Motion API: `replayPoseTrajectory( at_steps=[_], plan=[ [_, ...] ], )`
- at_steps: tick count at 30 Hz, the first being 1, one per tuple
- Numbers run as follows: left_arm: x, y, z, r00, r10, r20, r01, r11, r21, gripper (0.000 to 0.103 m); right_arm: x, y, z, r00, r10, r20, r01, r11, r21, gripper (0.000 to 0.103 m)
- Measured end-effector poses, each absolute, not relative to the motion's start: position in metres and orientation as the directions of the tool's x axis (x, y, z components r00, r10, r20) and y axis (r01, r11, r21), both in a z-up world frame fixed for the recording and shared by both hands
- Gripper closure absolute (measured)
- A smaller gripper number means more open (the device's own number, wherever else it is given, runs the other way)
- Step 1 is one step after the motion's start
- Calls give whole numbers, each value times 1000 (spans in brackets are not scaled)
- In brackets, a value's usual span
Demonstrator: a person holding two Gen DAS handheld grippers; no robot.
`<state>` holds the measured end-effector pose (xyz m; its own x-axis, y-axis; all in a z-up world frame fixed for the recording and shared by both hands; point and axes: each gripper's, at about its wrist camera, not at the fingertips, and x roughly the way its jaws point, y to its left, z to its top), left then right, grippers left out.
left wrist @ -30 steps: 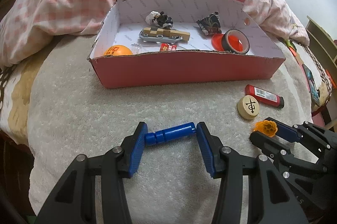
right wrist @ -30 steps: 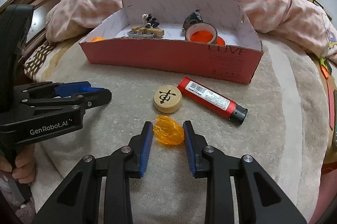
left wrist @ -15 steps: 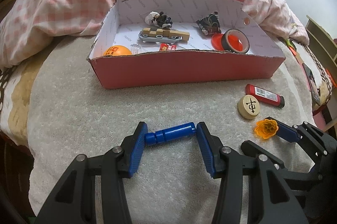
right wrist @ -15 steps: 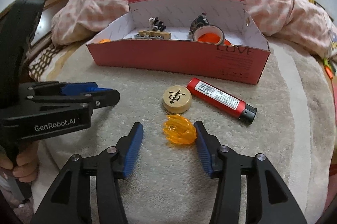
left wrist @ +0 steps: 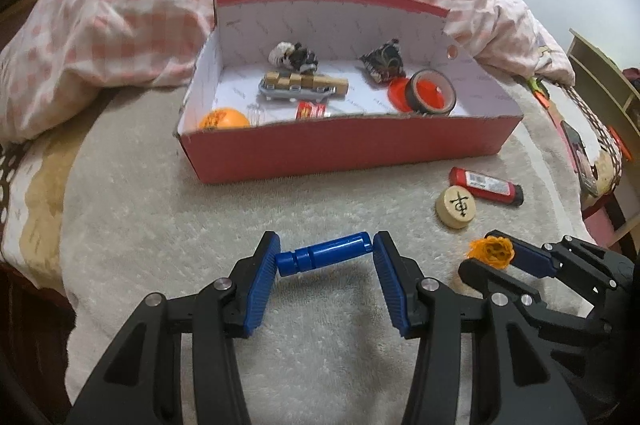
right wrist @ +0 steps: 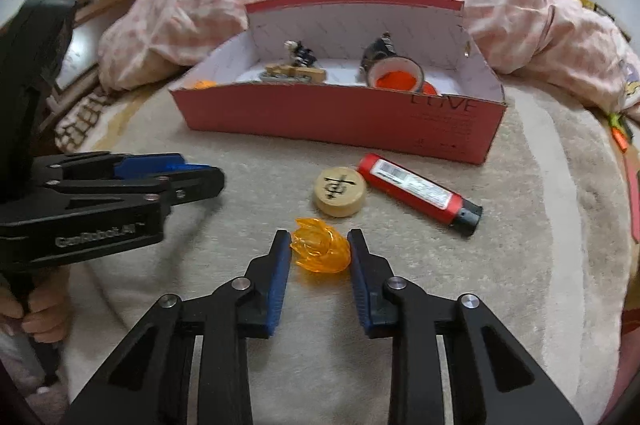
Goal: Organize objects
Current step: 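Carry the blue cylinder and orange piece up over the red box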
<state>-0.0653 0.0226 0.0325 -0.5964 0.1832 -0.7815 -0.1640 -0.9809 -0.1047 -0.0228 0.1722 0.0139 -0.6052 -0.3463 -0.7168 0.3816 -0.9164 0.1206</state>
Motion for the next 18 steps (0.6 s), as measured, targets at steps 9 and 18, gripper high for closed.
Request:
replayPoseTrajectory(
  at_steps=[9,18],
  plan=[
    [-76,26,63,-637,200,-745,-198,-976,-93,55,-22,175,41,-629,-380,-678,410,-903,125,73],
    [-107,32,86,-672,193,-714,-210,-975,-66,55,-44,174,71,-648,-396,-651,442,-891,102,73]
  ],
)
